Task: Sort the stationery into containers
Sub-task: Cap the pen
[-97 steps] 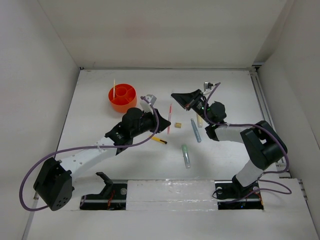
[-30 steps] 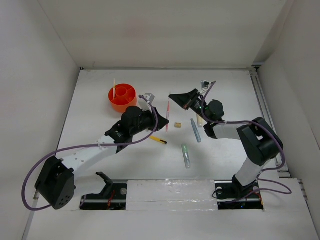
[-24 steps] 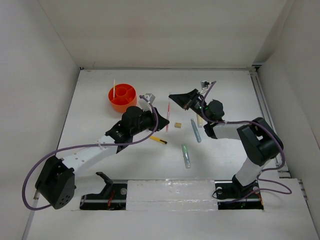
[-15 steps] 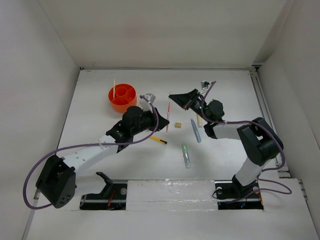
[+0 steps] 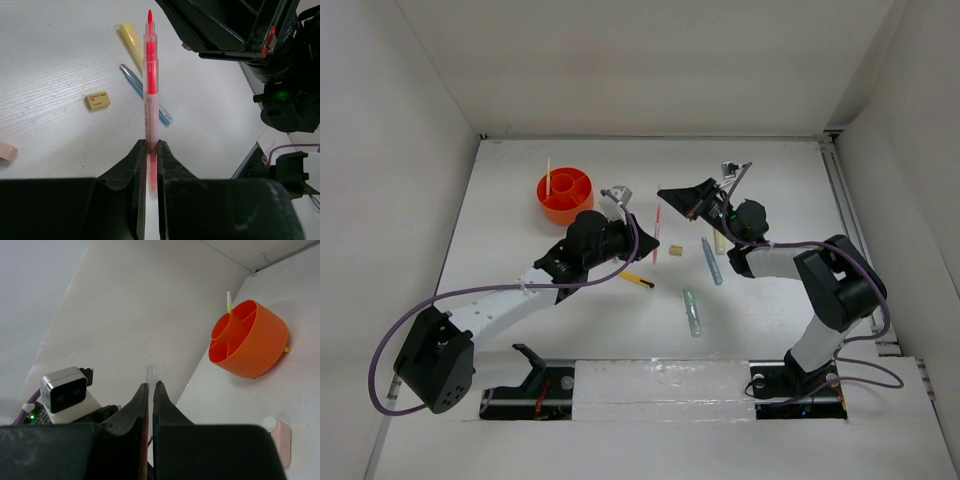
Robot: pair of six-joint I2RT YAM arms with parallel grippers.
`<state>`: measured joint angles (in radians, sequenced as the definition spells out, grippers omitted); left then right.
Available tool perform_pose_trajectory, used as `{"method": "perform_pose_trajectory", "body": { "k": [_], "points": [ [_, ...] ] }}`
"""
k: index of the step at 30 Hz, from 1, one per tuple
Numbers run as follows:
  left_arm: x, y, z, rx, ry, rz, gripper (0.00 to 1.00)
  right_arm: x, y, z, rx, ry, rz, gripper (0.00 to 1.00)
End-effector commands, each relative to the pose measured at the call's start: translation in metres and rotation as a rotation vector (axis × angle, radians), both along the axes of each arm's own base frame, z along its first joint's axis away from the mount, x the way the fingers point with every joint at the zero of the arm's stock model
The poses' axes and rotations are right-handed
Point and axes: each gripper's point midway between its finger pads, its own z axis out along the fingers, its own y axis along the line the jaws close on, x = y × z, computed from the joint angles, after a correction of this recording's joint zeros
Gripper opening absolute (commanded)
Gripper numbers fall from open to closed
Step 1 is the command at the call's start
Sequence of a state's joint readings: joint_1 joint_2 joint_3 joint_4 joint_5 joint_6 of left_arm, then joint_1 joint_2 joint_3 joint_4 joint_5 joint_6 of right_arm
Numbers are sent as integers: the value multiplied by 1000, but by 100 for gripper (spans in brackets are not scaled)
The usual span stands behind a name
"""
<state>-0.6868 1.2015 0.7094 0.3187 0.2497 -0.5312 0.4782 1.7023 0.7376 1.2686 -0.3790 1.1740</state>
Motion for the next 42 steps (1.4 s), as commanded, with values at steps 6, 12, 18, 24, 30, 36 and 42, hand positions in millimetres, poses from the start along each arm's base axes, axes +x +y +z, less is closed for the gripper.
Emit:
{"method": "perform_pose_trajectory", "body": {
  "k": [6,12,18,24,30,36,42],
  "points": [
    [10,-4,41,-64,-106,9,0,-25,-8,54,91,-247,14,0],
    [11,-3,41,-62,-108,19,0,-24,-8,54,86,-253,10,0],
    [11,-3,41,-62,-108,19,0,-22,-6,48,76,-236,10,0],
    [11,-3,40,-56,-115,17,0,-22,-5,45,73,-237,19,0],
    [13,-2,40,-54,-116,26,0,-21,-5,38,65,-221,19,0],
    [11,-1,42,-54,-116,26,0,-24,-5,29,47,-212,25,0],
    [13,0,41,-52,-118,35,0,-28,-1,29,40,-220,39,0]
  ]
}}
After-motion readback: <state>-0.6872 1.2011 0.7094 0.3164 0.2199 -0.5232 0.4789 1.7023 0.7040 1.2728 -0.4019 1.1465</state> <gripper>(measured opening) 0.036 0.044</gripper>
